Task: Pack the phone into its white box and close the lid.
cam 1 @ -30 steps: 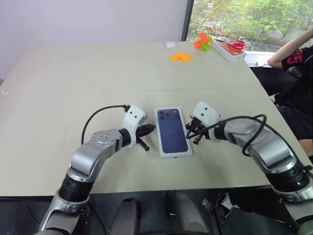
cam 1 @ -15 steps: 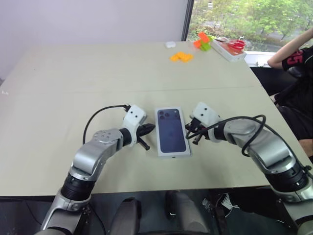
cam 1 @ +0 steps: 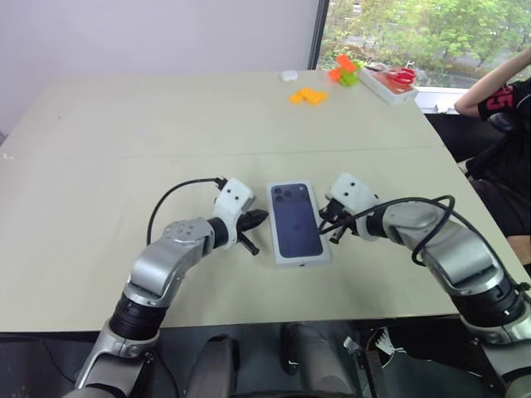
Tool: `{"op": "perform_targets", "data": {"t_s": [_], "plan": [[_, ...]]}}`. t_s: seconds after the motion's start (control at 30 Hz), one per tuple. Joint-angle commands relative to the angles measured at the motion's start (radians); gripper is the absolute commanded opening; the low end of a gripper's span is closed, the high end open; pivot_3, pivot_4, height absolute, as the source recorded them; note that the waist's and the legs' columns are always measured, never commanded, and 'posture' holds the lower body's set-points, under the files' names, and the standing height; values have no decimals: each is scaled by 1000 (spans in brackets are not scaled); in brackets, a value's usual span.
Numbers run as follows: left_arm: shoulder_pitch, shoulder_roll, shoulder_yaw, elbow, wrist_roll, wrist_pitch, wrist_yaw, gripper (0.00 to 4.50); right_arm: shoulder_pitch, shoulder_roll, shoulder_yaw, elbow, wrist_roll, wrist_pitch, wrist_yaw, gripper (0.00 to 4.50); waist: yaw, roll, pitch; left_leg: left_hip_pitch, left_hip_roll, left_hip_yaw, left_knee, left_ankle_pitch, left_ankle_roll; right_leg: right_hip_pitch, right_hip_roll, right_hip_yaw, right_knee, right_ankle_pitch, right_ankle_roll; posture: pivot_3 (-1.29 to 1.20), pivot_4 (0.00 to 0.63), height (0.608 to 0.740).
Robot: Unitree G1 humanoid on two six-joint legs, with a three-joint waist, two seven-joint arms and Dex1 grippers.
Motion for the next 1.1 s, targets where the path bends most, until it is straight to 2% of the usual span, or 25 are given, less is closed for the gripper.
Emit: {"op": "perform_targets", "data": {"t_s": [0.03, 0.47, 0.67, 0.8, 0.9, 1.0, 1.1], "plan": [[-25, -11, -17, -19, 2, -27, -10, 0, -5, 0, -29, -36, 4, -5, 8, 49, 0, 0, 0, 0, 0, 0, 0, 0, 0, 0, 0, 0, 0, 0, 0, 0, 150, 726], [-7, 1, -26, -29, 13, -22, -21, 0, 2, -6, -21, -49, 0, -5, 14, 49, 0, 0, 0, 0, 0, 0, 0, 0, 0, 0, 0, 0, 0, 0, 0, 0, 150, 726], [9, 29, 23, -46, -18, 1, -40, 0, 5, -39, -50, -37, -13, -27, 19, 49, 0, 0, 0, 0, 0, 0, 0, 0, 0, 0, 0, 0, 0, 0, 0, 0, 150, 726], [-5, 45, 109, -54, -86, 17, -68, 0, 31, -94, -127, -21, -9, -96, 50, 49, 0, 0, 0, 0, 0, 0, 0, 0, 0, 0, 0, 0, 0, 0, 0, 0, 150, 726], [-74, 8, 162, -5, -107, 21, -29, 0, 85, -116, -219, -65, 58, -155, 122, 49, 5, 0, 0, 0, 0, 0, 0, 0, 0, 0, 0, 0, 0, 0, 0, 0, 150, 726], [-140, -26, 149, 50, -82, 12, 8, 0, 126, -102, -271, -142, 155, -134, 180, 49, 4, 0, 0, 0, -1, -1, 1, 0, 0, 1, 0, -1, 0, 0, 0, 0, 150, 726], [-202, -56, 100, 123, -45, -7, 25, 0, 168, -95, -246, -219, 208, -102, 200, 49, 1, 0, 0, 0, -1, 0, 1, 0, 0, 2, 0, 0, 0, 0, 0, 0, 150, 726]]}}
